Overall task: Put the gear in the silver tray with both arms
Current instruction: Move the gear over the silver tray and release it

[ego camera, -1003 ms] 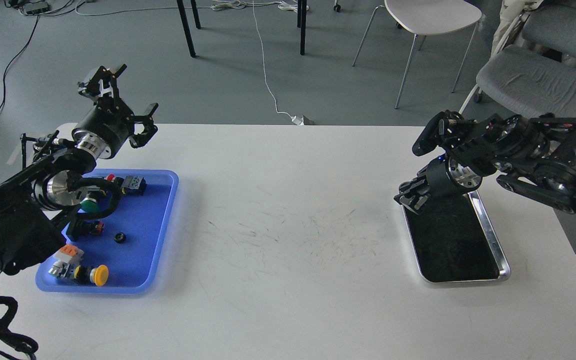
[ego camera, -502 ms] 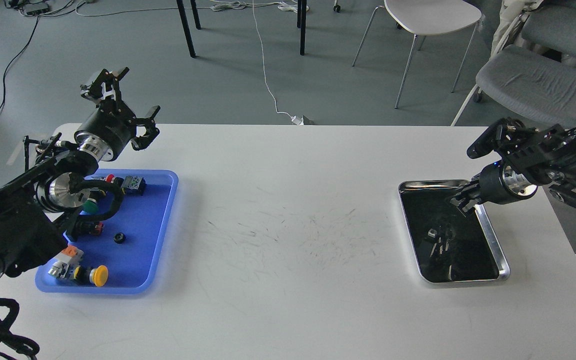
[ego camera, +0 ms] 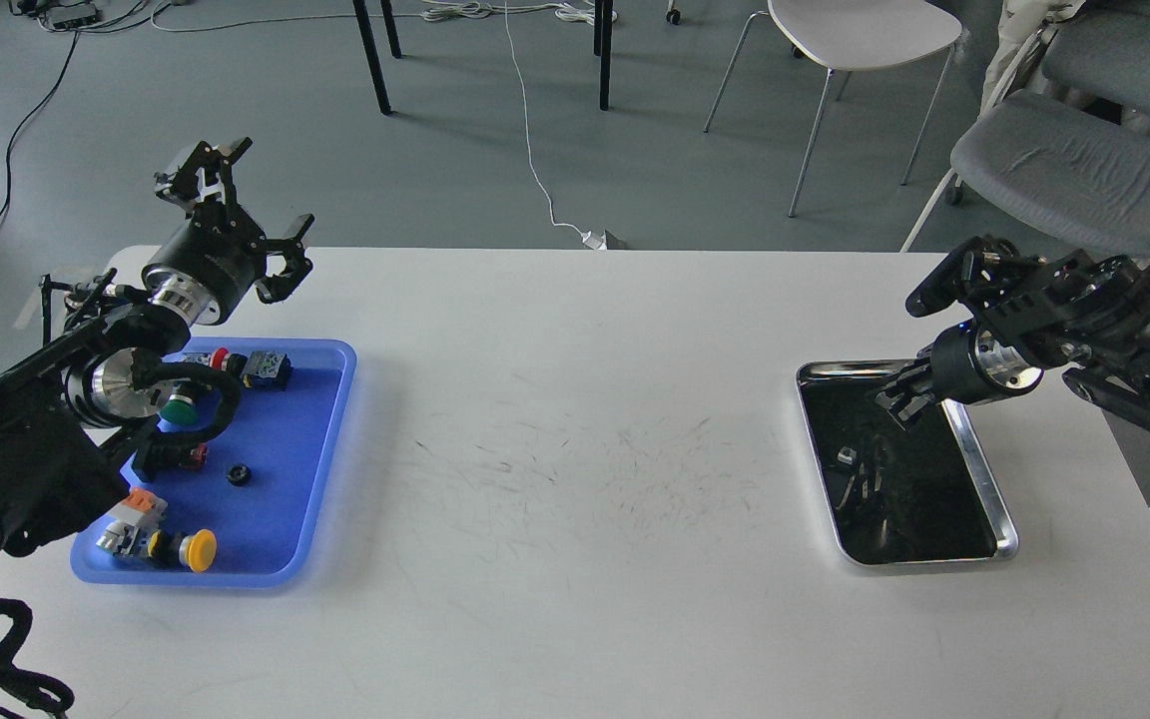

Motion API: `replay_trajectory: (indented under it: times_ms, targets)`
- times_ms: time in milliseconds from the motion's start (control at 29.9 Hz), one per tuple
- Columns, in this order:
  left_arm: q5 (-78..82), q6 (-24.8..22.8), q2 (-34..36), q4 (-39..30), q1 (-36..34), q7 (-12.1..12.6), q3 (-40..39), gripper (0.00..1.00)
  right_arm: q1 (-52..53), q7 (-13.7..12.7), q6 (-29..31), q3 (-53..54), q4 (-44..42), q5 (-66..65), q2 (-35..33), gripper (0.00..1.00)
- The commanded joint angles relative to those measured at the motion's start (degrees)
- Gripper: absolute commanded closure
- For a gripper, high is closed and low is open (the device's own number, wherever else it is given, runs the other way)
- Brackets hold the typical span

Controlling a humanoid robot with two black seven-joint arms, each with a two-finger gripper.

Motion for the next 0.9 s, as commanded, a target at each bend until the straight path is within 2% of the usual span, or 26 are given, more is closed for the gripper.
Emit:
replay_trajectory:
  times_ms: [0,334,502,702,736,803,869]
  targets:
    - [0.0,0.0,0.1,0.0,0.0,0.0,0.0,0.01,-0.1,0.0,0.1,-0.2,0.6,0.1,0.1,0.98]
    - [0.0,0.2,0.0,0.0,0.0,0.0,0.0,0.01,-1.1,0.0,0.0,-0.5,0.3,0.0,0.0,0.97]
    - [0.0,0.2,0.1,0.0,0.0,0.0,0.0,0.01,-1.5,0.0,0.0,-0.2,0.2,0.1,0.1,0.92]
    - [0.0,0.2,0.0,0.0,0.0,0.0,0.0,0.01,-1.4,0.0,0.0,0.1,0.1,0.6,0.3,0.75]
    - [0.0,0.2,0.0,0.0,0.0,0.0,0.0,0.01,-1.3,0.0,0.0,0.2,0.1,0.7,0.5,0.69]
    - [0.0,0.2,0.0,0.0,0.0,0.0,0.0,0.01,-1.1,0.0,0.0,0.7,0.1,0.9,1.0,0.49]
    - [0.0,0.3,0.0,0.0,0.0,0.0,0.0,0.01,-1.1,0.0,0.0,1.4,0.2,0.9,1.1,0.45]
